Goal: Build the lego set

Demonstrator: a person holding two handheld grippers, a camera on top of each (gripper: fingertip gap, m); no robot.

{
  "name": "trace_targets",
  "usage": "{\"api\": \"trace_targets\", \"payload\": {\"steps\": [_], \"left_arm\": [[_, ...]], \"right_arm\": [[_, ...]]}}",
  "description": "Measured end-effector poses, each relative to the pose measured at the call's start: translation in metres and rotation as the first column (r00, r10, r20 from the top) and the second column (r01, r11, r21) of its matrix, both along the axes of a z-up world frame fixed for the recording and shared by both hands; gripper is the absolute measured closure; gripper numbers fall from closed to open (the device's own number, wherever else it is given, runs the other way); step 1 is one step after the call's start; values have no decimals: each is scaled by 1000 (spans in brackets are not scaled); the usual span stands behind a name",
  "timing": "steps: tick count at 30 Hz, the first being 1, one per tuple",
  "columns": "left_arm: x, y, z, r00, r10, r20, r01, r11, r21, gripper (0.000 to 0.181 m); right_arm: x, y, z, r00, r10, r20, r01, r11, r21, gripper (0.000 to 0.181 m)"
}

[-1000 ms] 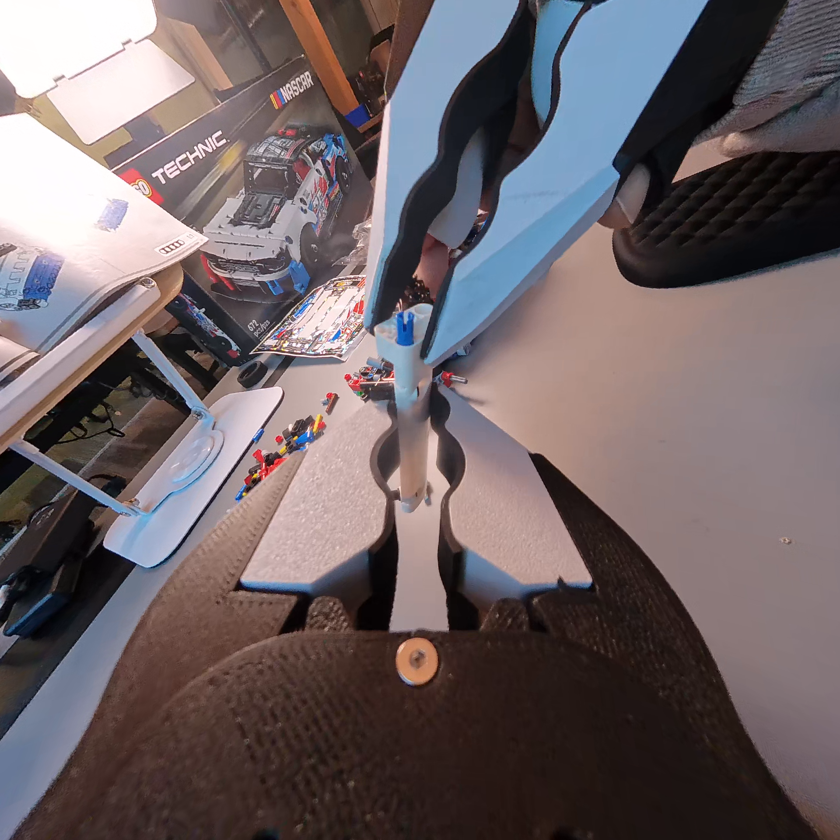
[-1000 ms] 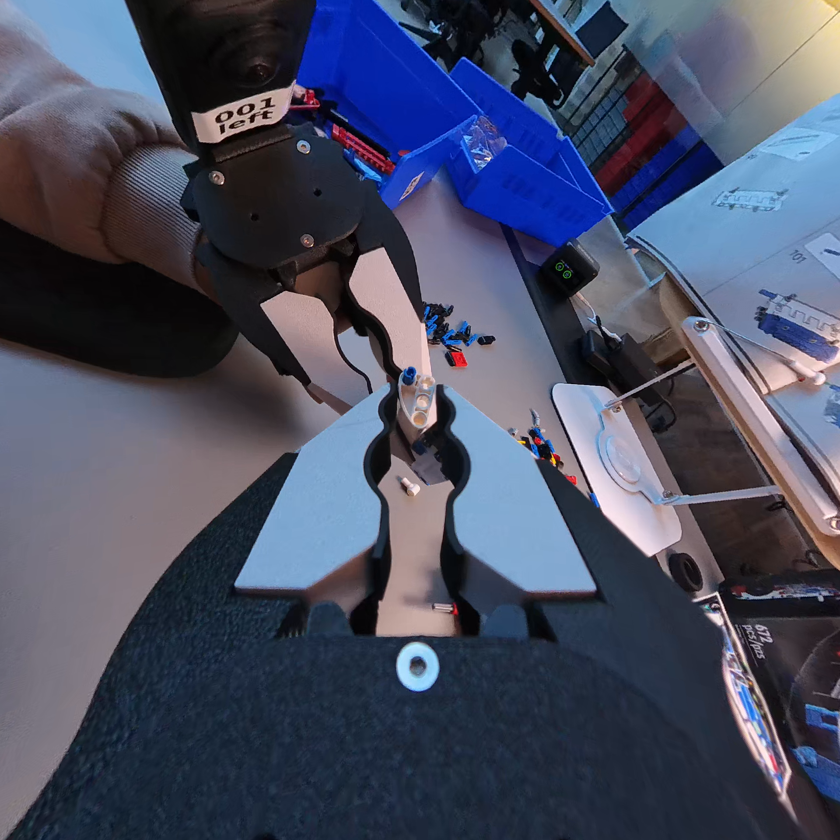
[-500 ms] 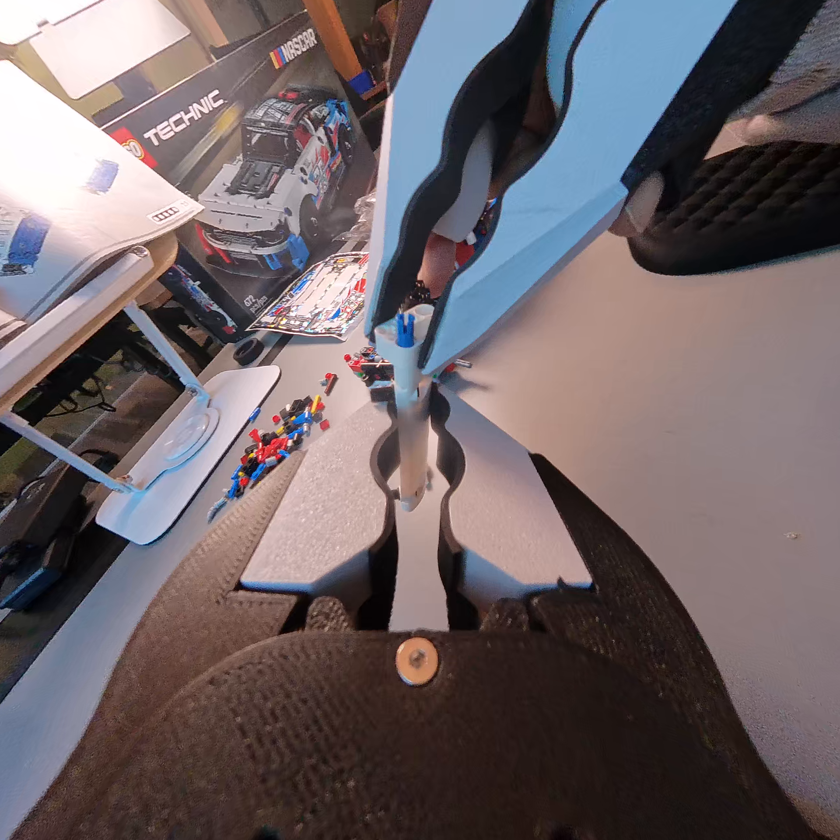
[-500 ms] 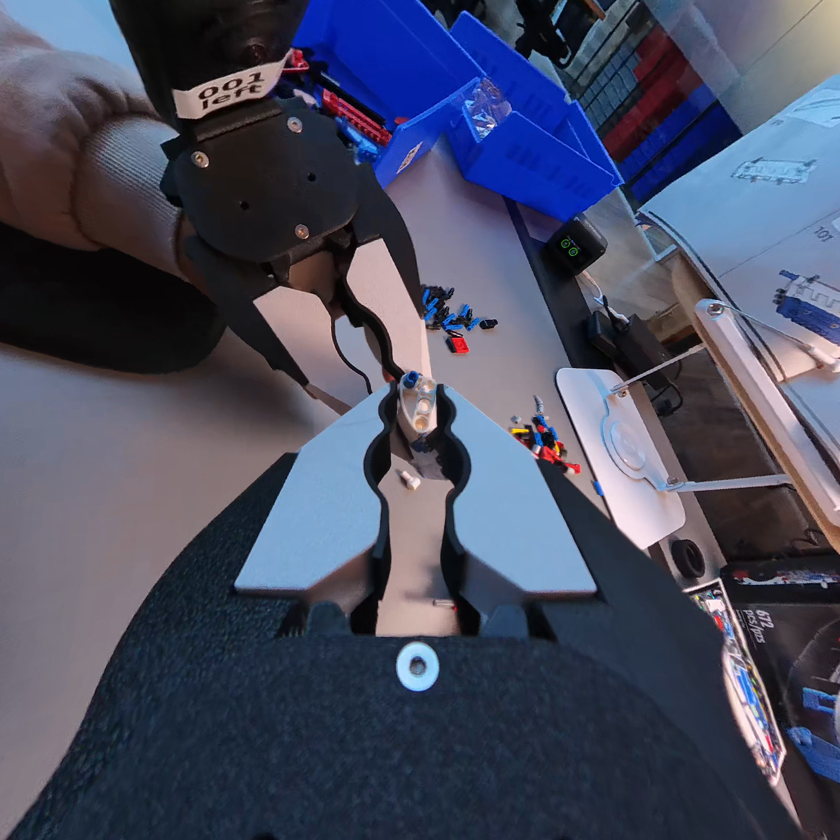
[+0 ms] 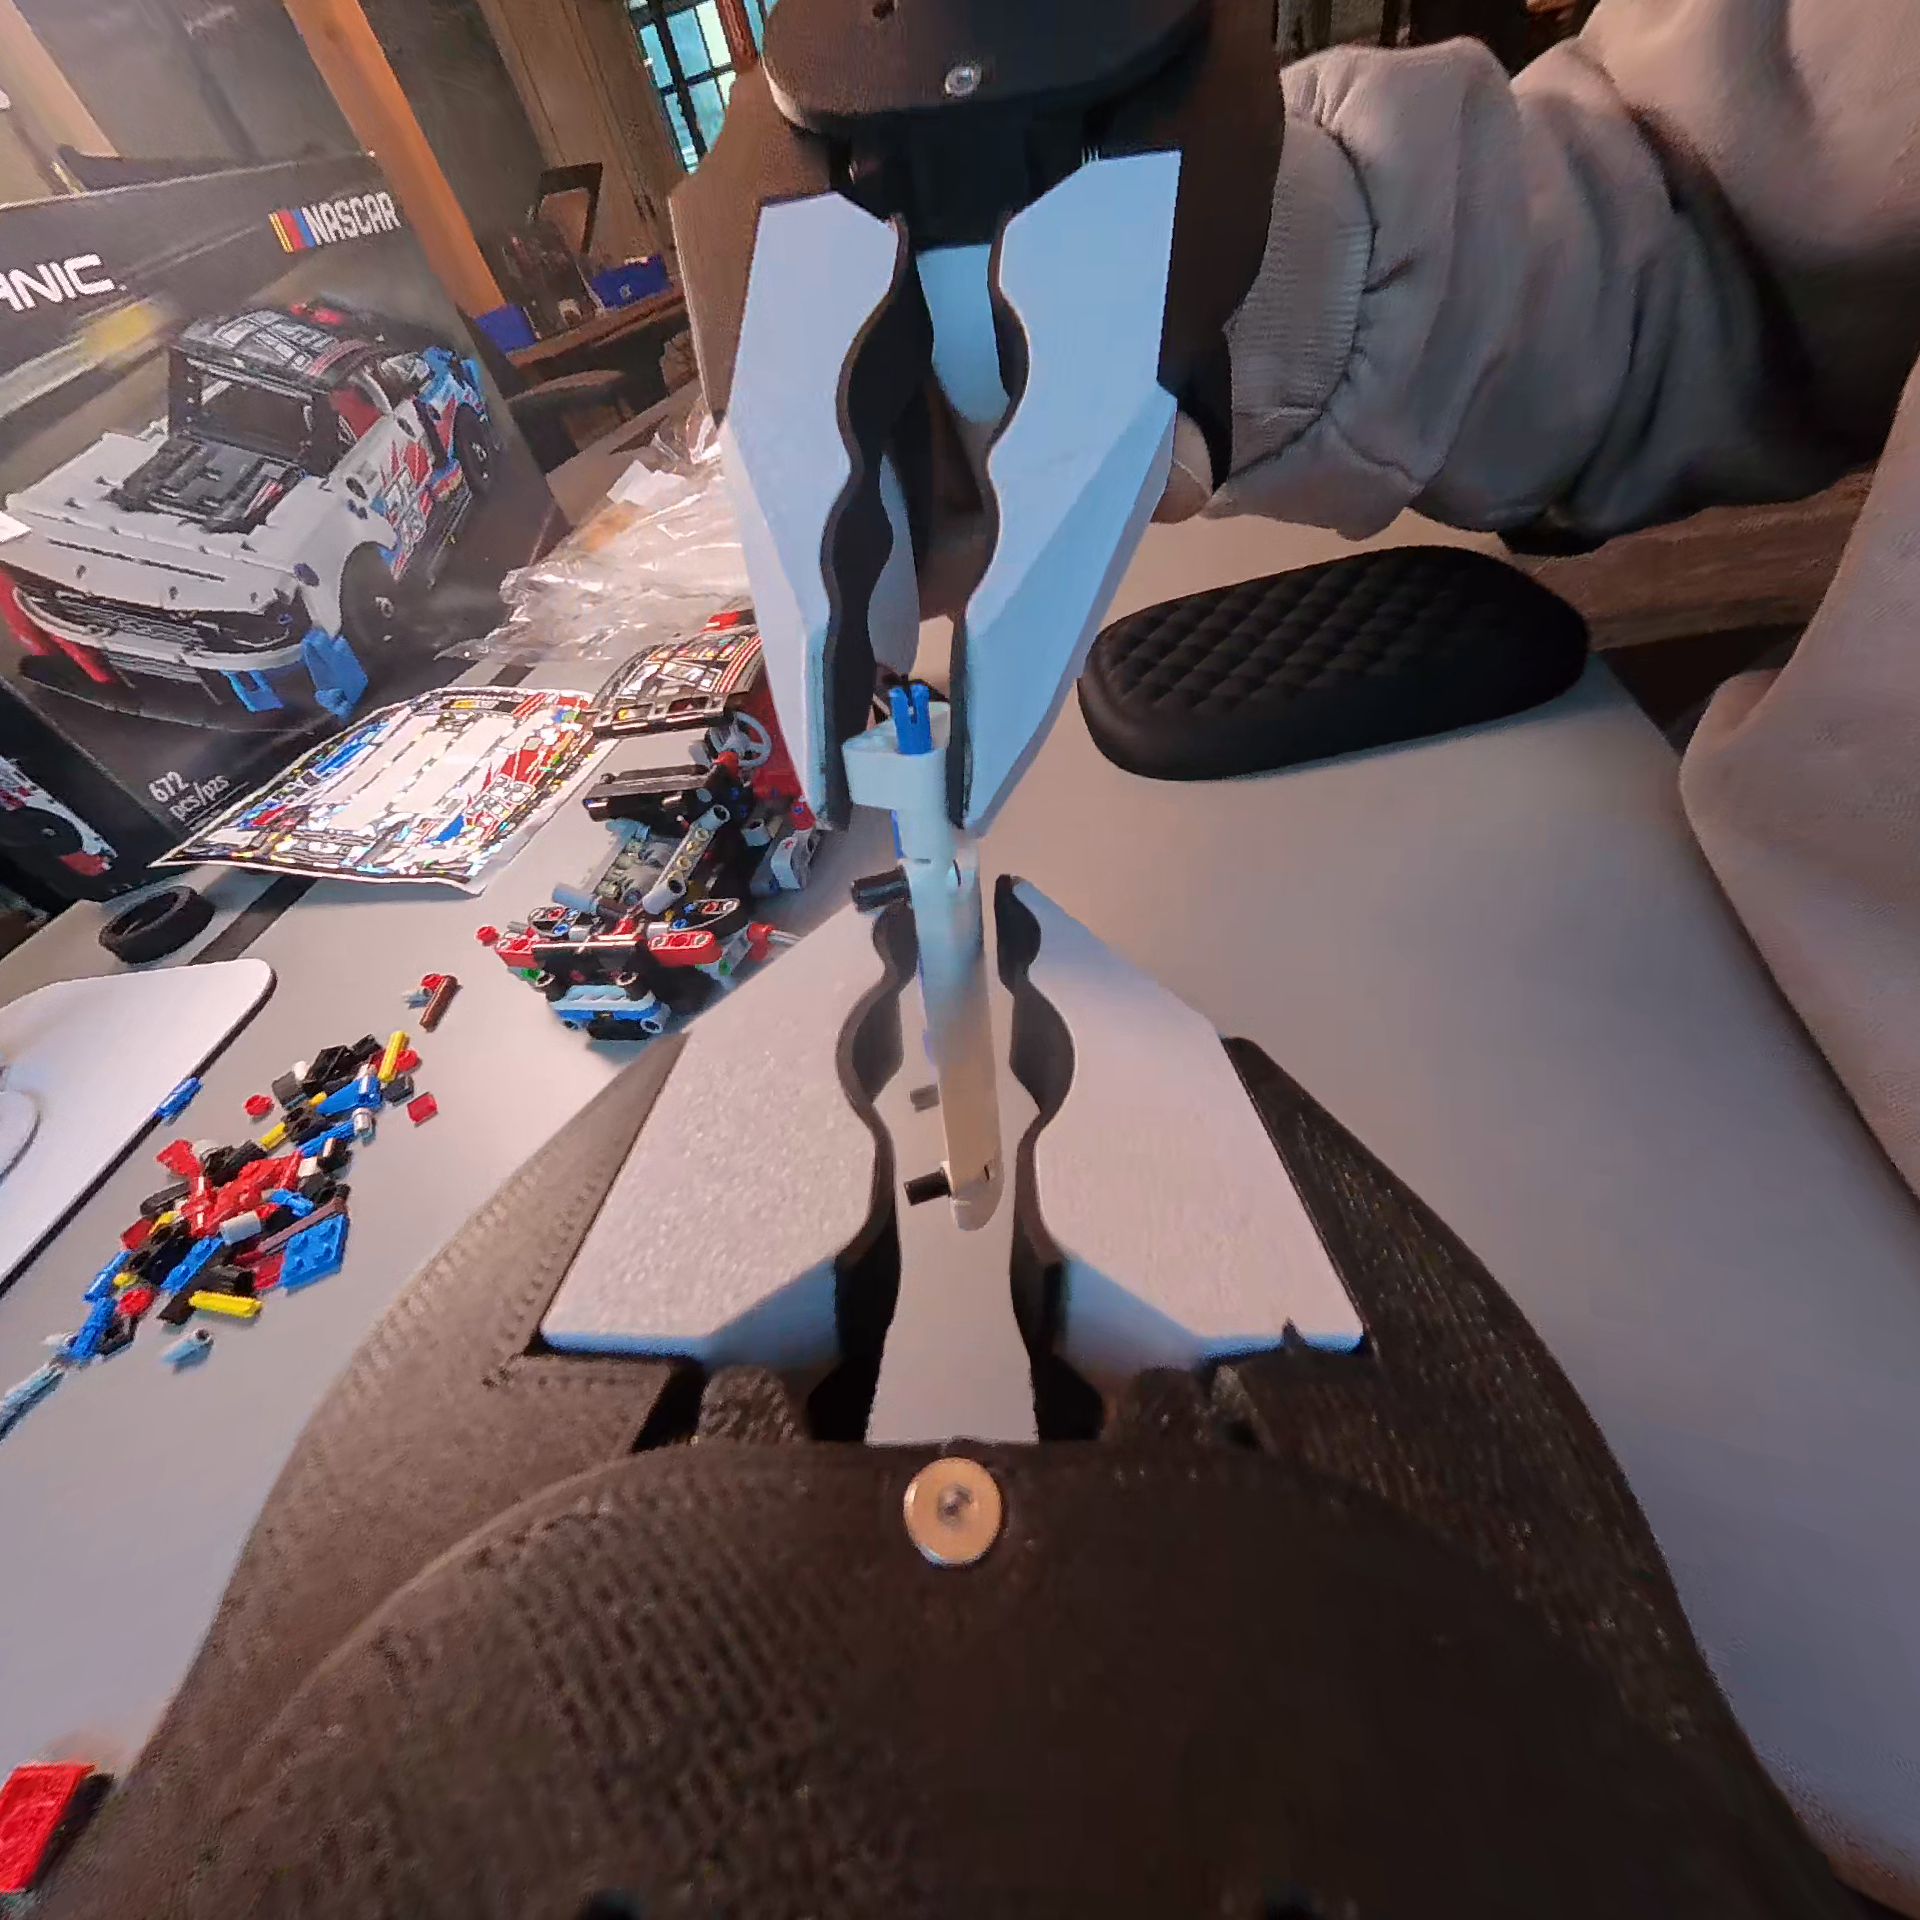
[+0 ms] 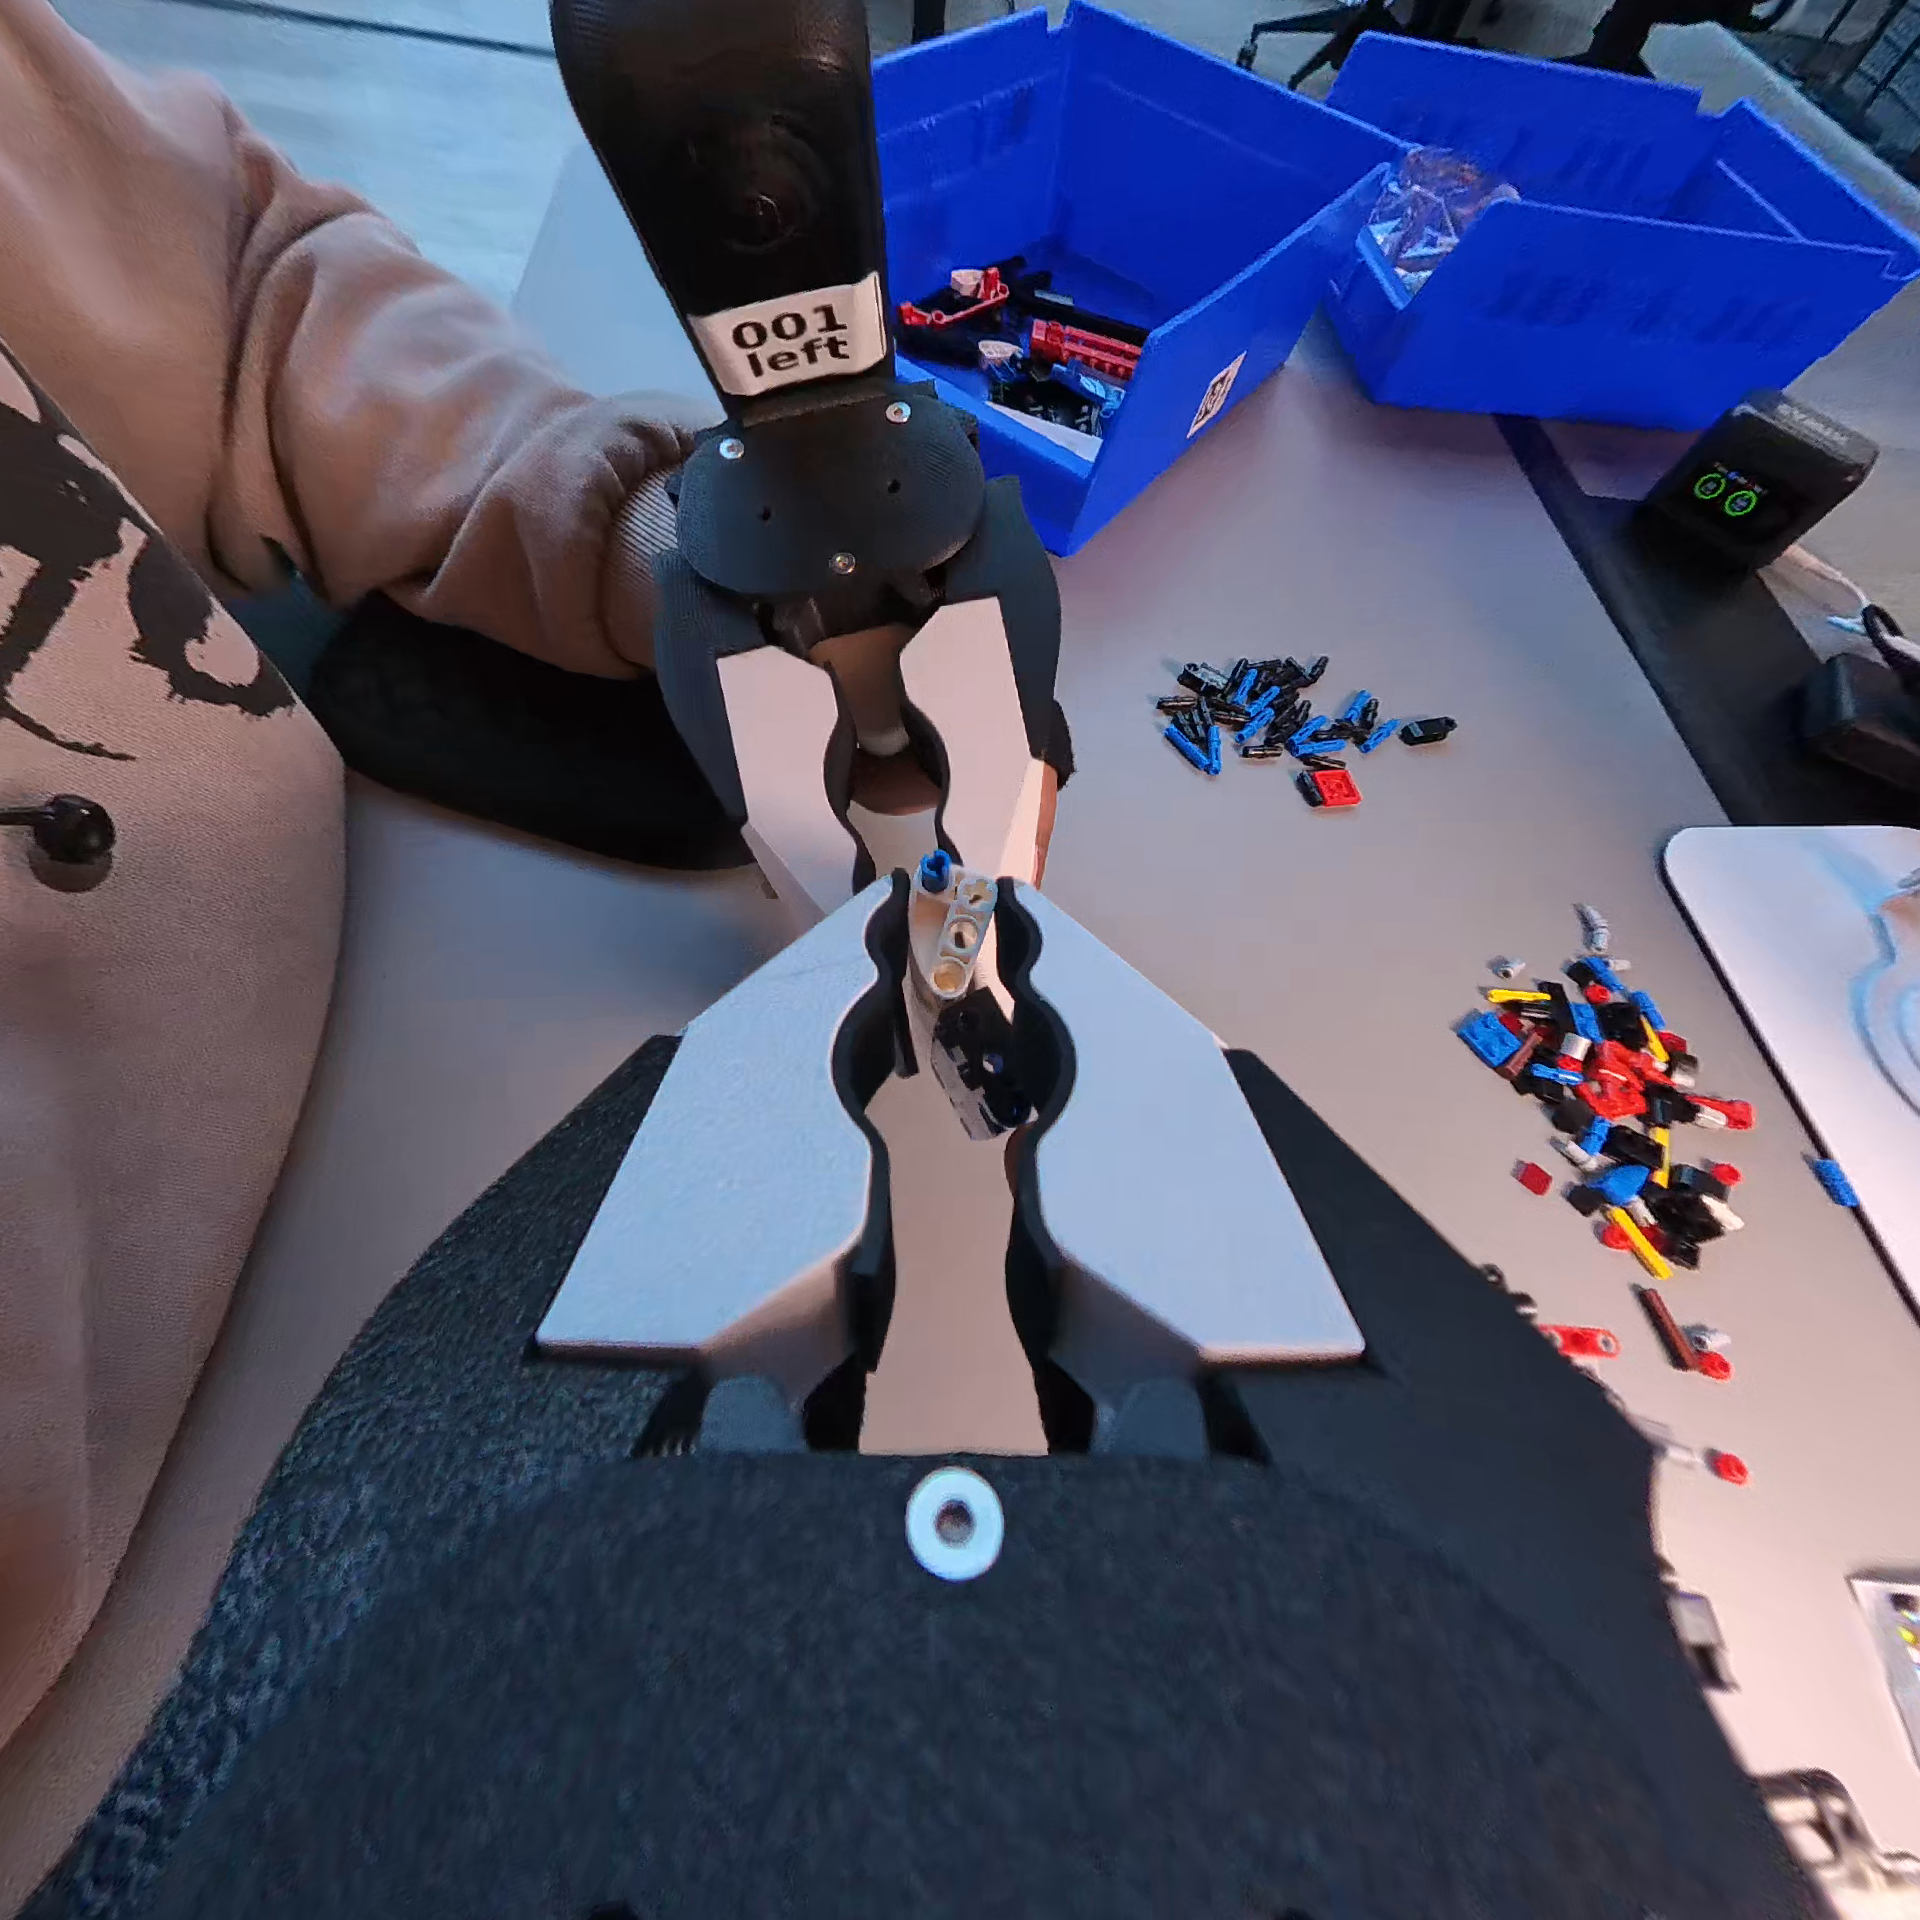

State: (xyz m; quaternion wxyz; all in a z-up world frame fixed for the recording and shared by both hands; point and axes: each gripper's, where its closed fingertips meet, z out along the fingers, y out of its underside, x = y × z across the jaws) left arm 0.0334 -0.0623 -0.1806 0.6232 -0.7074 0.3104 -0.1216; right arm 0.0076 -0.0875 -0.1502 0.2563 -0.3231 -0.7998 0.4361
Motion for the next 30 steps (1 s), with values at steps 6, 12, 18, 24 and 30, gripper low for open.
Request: {"api": "trace_targets", "payload": {"steps": [6,12,18,24,30], "left_arm": [[4,-4,1,998,-49,40,51,998,-46,173],[7,-8,8,993,-89,81,92,995,-31,173],[16,-15,13,981,-159,109,164,986,-35,173],[18,-18,14,968,-180,175,193,979,-64,174],[13,-18,18,972,-161,169,166,986,-19,166]], "right_arm": [[4,-1,2,999,35,-2,-35,998,-46,167],[8,-2,11,997,81,-9,-82,994,-71,167],[16,-8,16,986,164,-11,-164,984,-70,167],[16,-11,16,983,186,-5,-186,981,-61,167],[18,-15,12,977,213,-13,-213,977,-8,167]]}}
